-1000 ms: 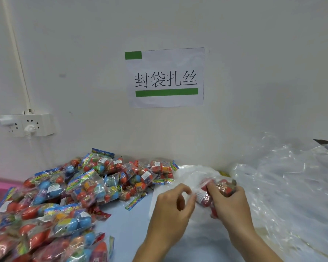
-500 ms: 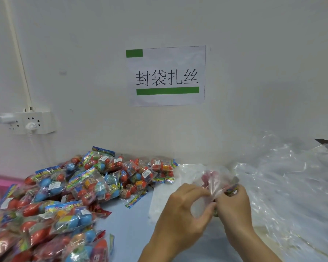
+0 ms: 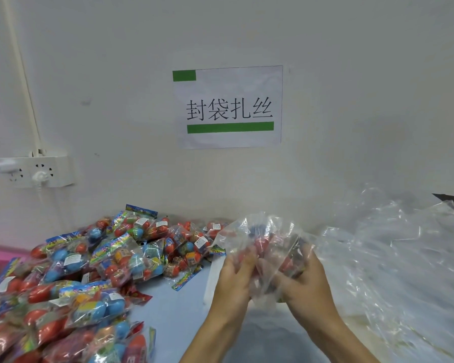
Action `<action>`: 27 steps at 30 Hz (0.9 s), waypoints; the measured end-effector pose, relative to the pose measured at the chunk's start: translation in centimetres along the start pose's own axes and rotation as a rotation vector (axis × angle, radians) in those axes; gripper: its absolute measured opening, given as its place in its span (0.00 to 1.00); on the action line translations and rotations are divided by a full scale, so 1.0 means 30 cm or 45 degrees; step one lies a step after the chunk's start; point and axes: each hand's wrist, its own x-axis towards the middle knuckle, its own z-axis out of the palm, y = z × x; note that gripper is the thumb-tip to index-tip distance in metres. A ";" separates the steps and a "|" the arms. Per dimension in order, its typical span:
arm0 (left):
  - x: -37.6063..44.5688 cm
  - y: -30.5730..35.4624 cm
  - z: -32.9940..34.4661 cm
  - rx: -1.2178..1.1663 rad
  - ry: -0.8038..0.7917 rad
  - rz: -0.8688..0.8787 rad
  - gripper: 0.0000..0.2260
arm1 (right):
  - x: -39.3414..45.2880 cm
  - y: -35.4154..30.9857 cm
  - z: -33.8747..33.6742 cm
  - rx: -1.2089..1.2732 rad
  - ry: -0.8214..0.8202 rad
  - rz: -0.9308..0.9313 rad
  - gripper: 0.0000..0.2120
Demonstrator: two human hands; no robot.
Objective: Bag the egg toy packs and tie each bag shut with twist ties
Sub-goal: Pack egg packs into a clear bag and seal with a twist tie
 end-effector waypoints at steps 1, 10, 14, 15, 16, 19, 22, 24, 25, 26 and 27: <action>0.004 -0.005 -0.002 0.025 0.008 0.016 0.24 | -0.001 0.001 -0.001 -0.075 0.038 -0.039 0.19; -0.004 -0.010 -0.002 0.121 -0.042 -0.166 0.27 | 0.003 0.016 0.010 -0.215 0.484 -0.072 0.19; -0.002 0.019 -0.036 0.038 0.252 0.049 0.22 | 0.010 0.013 -0.016 0.005 0.294 -0.006 0.19; 0.000 0.032 -0.050 0.069 0.291 0.186 0.21 | 0.010 0.011 -0.017 0.041 0.240 0.013 0.19; 0.001 0.044 -0.060 0.100 0.296 0.294 0.20 | 0.009 0.010 -0.017 0.061 0.194 0.032 0.17; 0.008 0.055 -0.071 0.290 0.295 0.445 0.10 | 0.012 0.018 -0.002 0.077 0.059 0.119 0.11; 0.007 0.053 -0.076 0.343 0.445 0.572 0.08 | 0.013 0.035 -0.003 -0.121 0.083 0.145 0.07; 0.006 0.062 -0.079 0.313 0.517 0.609 0.08 | 0.014 0.037 -0.020 -0.314 0.257 0.134 0.10; 0.006 0.067 -0.079 0.318 0.549 0.625 0.07 | 0.013 0.030 -0.023 -0.318 0.306 0.137 0.11; 0.009 0.067 -0.079 0.309 0.575 0.631 0.07 | 0.012 0.024 -0.023 -0.306 0.320 0.150 0.12; 0.011 0.069 -0.078 0.294 0.595 0.623 0.07 | 0.012 0.020 -0.021 -0.305 0.315 0.166 0.13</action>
